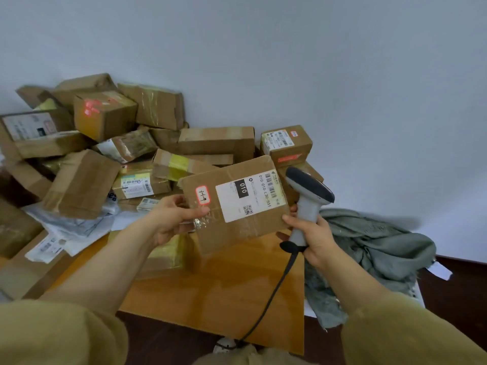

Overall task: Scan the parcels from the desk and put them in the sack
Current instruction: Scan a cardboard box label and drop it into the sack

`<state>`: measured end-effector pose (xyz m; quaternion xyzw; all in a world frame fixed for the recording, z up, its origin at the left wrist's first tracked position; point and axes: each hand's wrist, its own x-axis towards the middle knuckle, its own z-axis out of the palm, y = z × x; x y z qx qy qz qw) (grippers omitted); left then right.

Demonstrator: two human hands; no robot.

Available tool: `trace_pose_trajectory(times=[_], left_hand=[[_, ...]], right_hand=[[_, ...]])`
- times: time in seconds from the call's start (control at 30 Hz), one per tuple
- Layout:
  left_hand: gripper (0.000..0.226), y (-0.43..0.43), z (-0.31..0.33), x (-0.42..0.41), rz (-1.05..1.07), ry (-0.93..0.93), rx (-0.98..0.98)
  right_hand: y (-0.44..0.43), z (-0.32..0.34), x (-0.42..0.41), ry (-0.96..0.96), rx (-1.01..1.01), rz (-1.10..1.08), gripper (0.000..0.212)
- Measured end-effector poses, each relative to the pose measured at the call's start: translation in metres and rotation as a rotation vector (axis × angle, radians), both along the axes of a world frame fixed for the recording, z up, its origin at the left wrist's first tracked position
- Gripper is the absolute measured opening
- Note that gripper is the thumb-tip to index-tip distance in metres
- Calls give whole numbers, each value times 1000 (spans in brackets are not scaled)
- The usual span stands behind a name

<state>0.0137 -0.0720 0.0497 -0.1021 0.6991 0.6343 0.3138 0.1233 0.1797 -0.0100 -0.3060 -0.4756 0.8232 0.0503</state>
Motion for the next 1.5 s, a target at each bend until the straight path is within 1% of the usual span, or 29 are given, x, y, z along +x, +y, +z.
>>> trace_pose_trajectory(times=[0.13, 0.17, 0.23, 0.27, 0.33, 0.37, 0.43, 0.47, 0.5, 0.57, 0.67, 0.73, 0.83, 0.9, 0.97, 1.13, 1.23, 1.37, 1.5], left_hand=[[67, -16, 8, 2, 41, 8, 35], [62, -19, 14, 0, 46, 36, 17], [38, -22, 31, -4, 46, 171, -68], [29, -22, 40, -7, 16, 247, -105], [33, -17, 57, -13, -136, 344, -196], [37, -16, 64, -16, -227, 345, -248], [52, -10, 76, -18, -378, 259, -337], [51, -9, 79, -19, -443, 224, -367], [45, -8, 81, -20, -481, 222, -385], [35, -9, 80, -23, -502, 234, -365], [42, -13, 70, -24, -429, 237, -332], [51, -15, 60, -24, -329, 254, -339], [64, -15, 46, -25, -201, 280, -312], [57, -14, 39, -25, -135, 305, -283], [52, -11, 35, -25, -78, 327, -258], [51, 2, 31, -19, 49, 367, -165], [54, 5, 28, -18, 85, 376, -140], [62, 6, 22, -21, 115, 382, -149], [65, 4, 18, -24, 131, 385, -152]], right_hand=[[-4, 14, -5, 67, 46, 51, 28], [-4, 18, -6, 73, 74, 65, 29], [-3, 24, -10, 80, 126, 102, 28], [-3, 27, -11, 81, 144, 121, 28], [-4, 30, -12, 87, 161, 154, 28], [-5, 32, -13, 96, 162, 168, 27], [-9, 37, -14, 113, 169, 201, 26], [-11, 39, -14, 116, 178, 211, 26], [-12, 42, -15, 112, 190, 212, 26], [-14, 48, -16, 107, 239, 190, 28], [-14, 57, -12, 79, 424, 126, 28], [-13, 65, -8, 102, 469, 99, 24], [-11, 80, 0, 176, 337, 136, 19], [-13, 93, 4, 235, 191, 206, 14], [-16, 103, 8, 257, 117, 260, 14], [-28, 115, 17, 229, 204, 349, 18], [-36, 118, 21, 217, 214, 332, 20], [-43, 120, 24, 169, 283, 292, 15], [-47, 123, 28, 169, 299, 281, 13]])
